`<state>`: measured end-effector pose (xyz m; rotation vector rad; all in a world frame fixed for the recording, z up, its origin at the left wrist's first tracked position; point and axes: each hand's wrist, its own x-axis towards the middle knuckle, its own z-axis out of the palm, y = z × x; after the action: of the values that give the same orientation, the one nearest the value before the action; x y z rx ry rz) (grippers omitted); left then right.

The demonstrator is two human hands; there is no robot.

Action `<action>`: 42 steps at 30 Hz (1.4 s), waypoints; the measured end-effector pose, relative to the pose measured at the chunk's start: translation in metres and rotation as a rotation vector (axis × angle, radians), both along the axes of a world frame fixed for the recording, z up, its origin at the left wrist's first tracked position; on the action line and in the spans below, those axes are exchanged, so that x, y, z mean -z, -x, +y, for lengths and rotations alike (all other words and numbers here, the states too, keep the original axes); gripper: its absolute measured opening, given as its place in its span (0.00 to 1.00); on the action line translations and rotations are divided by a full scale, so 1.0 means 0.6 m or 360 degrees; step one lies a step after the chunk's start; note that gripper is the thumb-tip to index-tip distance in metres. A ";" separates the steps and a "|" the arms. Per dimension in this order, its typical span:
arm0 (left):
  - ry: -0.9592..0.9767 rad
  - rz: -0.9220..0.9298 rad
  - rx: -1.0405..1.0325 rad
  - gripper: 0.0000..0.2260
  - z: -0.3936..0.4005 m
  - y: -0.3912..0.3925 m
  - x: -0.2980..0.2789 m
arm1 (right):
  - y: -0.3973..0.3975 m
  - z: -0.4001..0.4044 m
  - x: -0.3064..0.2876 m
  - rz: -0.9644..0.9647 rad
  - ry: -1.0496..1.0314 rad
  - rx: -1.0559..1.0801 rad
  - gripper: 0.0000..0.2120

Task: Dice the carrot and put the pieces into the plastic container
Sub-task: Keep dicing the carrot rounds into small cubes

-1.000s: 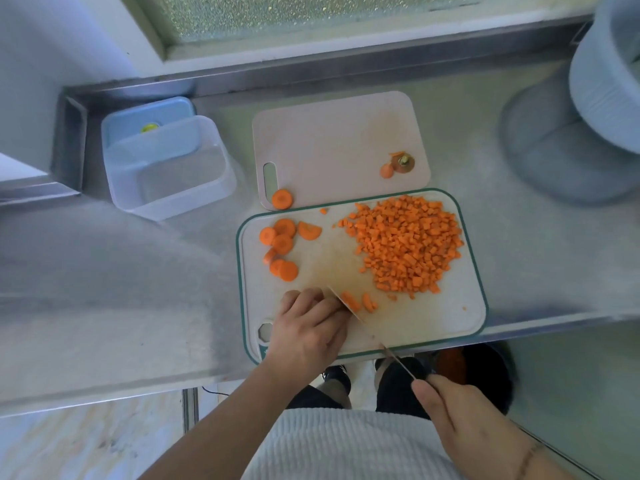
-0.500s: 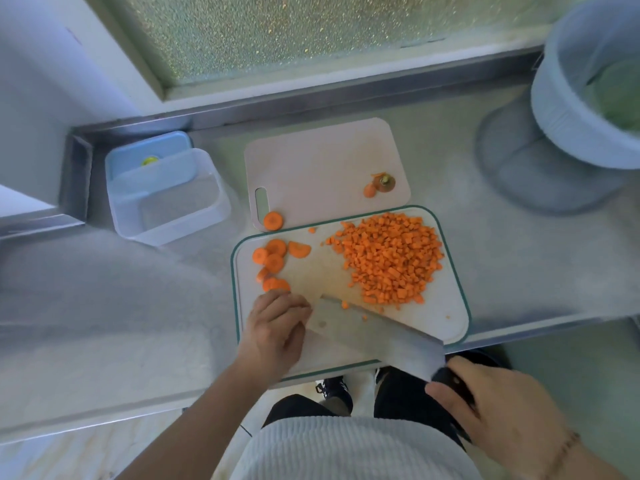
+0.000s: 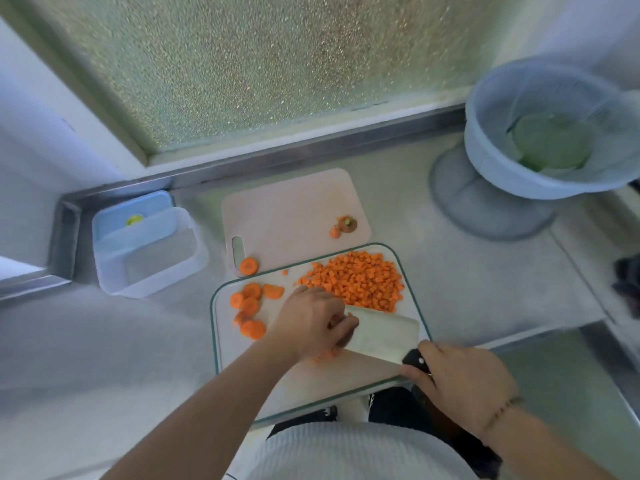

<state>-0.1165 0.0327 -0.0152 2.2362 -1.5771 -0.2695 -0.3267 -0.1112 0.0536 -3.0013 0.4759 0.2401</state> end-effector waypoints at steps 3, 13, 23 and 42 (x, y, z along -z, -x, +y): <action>-0.0049 0.0073 -0.0045 0.20 -0.024 -0.005 -0.002 | 0.001 -0.014 -0.003 0.0163 -0.0041 0.0048 0.27; 0.0508 0.0444 -0.0975 0.09 -0.033 -0.079 -0.054 | 0.005 -0.057 -0.008 -0.0105 -0.1461 0.0813 0.35; 0.0020 -0.0092 -0.0201 0.31 -0.026 0.068 -0.020 | -0.067 -0.063 -0.054 0.0216 -0.3143 0.1720 0.27; 0.0415 -0.0058 -0.0873 0.16 0.060 0.010 0.012 | -0.044 -0.042 -0.037 0.0053 -0.2872 0.1684 0.27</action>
<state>-0.1227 0.0689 -0.0224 2.3570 -0.8934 0.1259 -0.3002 -0.1362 0.0758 -0.8364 0.9699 0.3207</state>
